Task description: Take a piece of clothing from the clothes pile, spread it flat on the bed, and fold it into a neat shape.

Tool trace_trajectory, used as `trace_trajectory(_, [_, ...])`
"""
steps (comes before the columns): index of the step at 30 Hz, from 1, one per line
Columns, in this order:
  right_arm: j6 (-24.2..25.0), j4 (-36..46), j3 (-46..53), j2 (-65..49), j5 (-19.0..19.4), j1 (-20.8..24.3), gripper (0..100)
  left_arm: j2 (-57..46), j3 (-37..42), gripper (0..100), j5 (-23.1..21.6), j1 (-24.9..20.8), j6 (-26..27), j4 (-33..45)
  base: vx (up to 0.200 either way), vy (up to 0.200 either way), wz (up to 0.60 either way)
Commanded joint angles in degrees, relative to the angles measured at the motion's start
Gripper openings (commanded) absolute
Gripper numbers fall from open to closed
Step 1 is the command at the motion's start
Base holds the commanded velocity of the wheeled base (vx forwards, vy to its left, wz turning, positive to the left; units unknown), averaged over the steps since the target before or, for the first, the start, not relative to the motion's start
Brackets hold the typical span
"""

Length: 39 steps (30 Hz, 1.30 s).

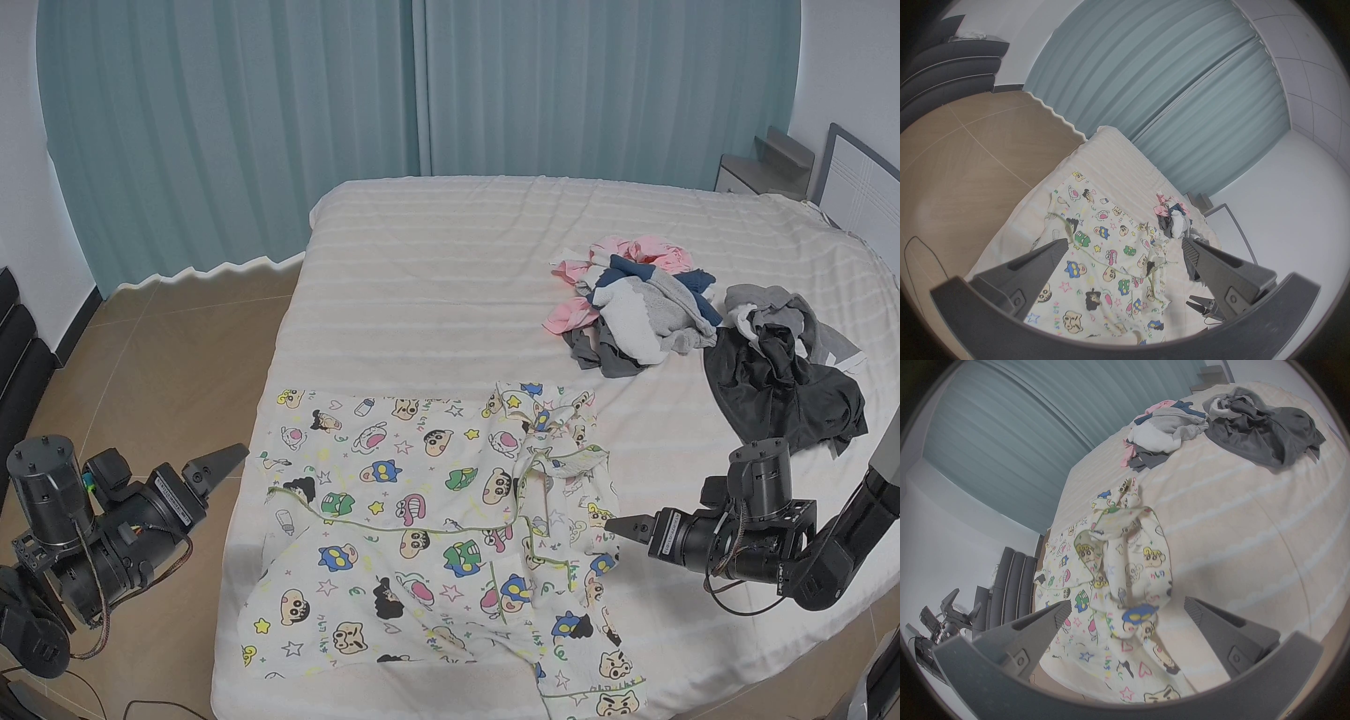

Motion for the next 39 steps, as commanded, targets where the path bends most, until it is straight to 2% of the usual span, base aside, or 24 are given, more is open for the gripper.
trace_trajectory(1, [0.0, -0.4, 0.7, 0.5, 0.0, 0.4, 100, 1.5, 0.7, 100, -0.2, 0.0, 0.5, 0.1, -0.2, 0.0, 0.0])
trace_trajectory(5, [-0.4, -0.7, 1.5, 0.5, 0.1, 0.8, 100, 4.8, 1.0, 100, 0.1, 0.0, 1.5, 0.1, 0.0, 0.0, 0.0])
trace_trajectory(9, [-3.8, -0.9, 3.6, 1.1, 1.6, 1.2, 100, 12.3, 2.3, 100, 0.6, 0.6, 5.1, 0.3, 0.0, 0.0, 0.0])
trace_trajectory(13, [-6.3, -0.8, 4.9, 1.6, 2.4, 1.2, 100, 18.1, 5.2, 100, 0.5, 1.0, 10.5, 0.3, 0.0, 0.0, 0.0])
trace_trajectory(15, [-7.9, -0.9, 5.5, 2.6, 2.8, 1.2, 100, 21.6, 7.6, 100, 0.0, 1.7, 15.0, 0.3, 0.0, 0.0, 0.0])
trace_trajectory(18, [-9.2, -0.9, 5.9, 4.4, 2.9, 1.2, 100, 23.7, 9.1, 100, -1.6, 1.7, 15.8, 0.6, 0.0, 0.0, 0.0])
trace_trajectory(23, [-9.8, -3.3, 6.4, 6.4, 2.7, 1.2, 100, 27.2, 9.6, 100, -1.5, 2.1, 16.3, 0.6, 0.0, 0.0, 0.0])
trace_trajectory(27, [-11.3, -9.0, 8.2, 9.0, 2.7, 1.2, 100, 30.3, 9.4, 100, -2.0, 5.0, 20.8, -0.3, 0.0, 0.0, 0.0])
trace_trajectory(32, [-11.5, -14.1, 9.5, 10.3, 2.7, 1.2, 100, 33.4, 9.2, 100, -5.6, 5.2, 21.1, -2.2, 0.0, 0.0, 0.0])
trace_trajectory(37, [-11.5, -15.3, 9.9, 10.4, 2.8, 1.2, 100, 37.7, 8.2, 100, -5.8, 5.2, 20.8, -5.2, 0.0, 0.0, 0.0])
trace_trajectory(39, [-11.5, -15.3, 9.9, 10.6, 2.8, 1.2, 100, 40.6, 8.4, 100, -5.9, 5.2, 20.7, -8.8, 0.0, 0.0, 0.0])
